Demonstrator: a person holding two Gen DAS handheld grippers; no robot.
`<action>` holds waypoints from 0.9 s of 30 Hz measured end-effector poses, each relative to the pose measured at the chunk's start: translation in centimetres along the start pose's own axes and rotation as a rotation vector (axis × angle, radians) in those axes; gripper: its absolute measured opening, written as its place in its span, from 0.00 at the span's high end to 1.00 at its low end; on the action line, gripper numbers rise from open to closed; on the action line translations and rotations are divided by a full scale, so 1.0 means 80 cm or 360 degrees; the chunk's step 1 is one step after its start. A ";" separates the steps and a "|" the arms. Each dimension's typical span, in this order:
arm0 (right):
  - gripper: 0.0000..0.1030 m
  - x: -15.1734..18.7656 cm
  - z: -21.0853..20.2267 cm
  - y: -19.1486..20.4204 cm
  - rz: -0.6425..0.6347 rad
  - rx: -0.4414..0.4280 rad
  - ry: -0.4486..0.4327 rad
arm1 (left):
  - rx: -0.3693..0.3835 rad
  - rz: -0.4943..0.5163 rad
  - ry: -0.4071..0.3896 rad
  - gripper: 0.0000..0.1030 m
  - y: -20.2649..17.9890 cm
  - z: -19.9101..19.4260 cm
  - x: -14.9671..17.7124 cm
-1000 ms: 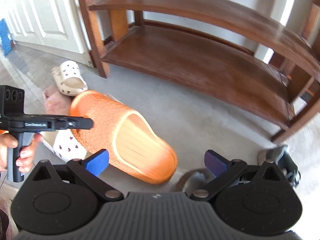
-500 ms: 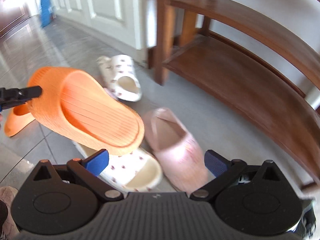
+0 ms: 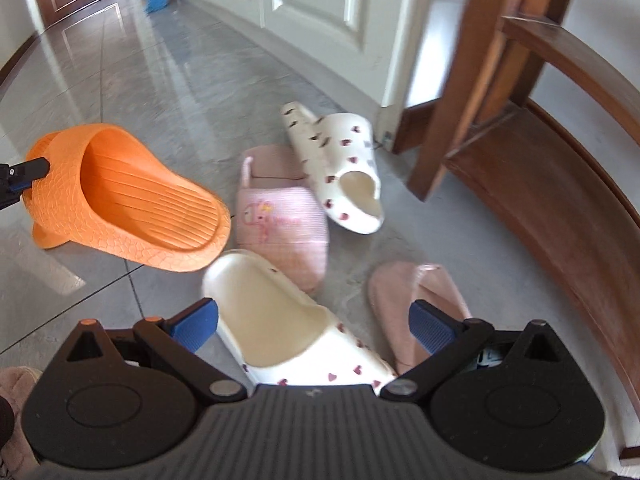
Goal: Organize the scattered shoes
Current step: 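Carry the second orange slide and place it beside the first one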
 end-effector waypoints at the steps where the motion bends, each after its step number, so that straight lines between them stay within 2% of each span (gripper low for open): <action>1: 0.01 -0.002 0.003 0.005 -0.0008 -0.0013 0.0007 | -0.0027 -0.0026 -0.0005 0.92 0.006 -0.006 0.003; 10: 0.01 -0.001 0.024 0.032 -0.0096 -0.0080 0.0034 | -0.0231 -0.0124 0.0074 0.92 0.038 -0.032 0.042; 15: 0.01 0.003 0.032 0.028 -0.0076 -0.0097 0.0069 | -0.0293 -0.0238 0.0093 0.89 0.062 -0.041 0.062; 27: 0.01 0.008 0.039 0.030 -0.0086 -0.0122 0.0102 | -0.0408 -0.0358 0.0223 0.84 0.097 -0.054 0.102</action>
Point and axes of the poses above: each gripper's, at about its wrist camera, not at the fingertips, and z roughly the way its jaws point, y to its left, x to its underside, the point moved 1 cm from there along z, roughly the way its jaws point, and after that the axes turned 5 degrees about z, right-handed, at the moved point
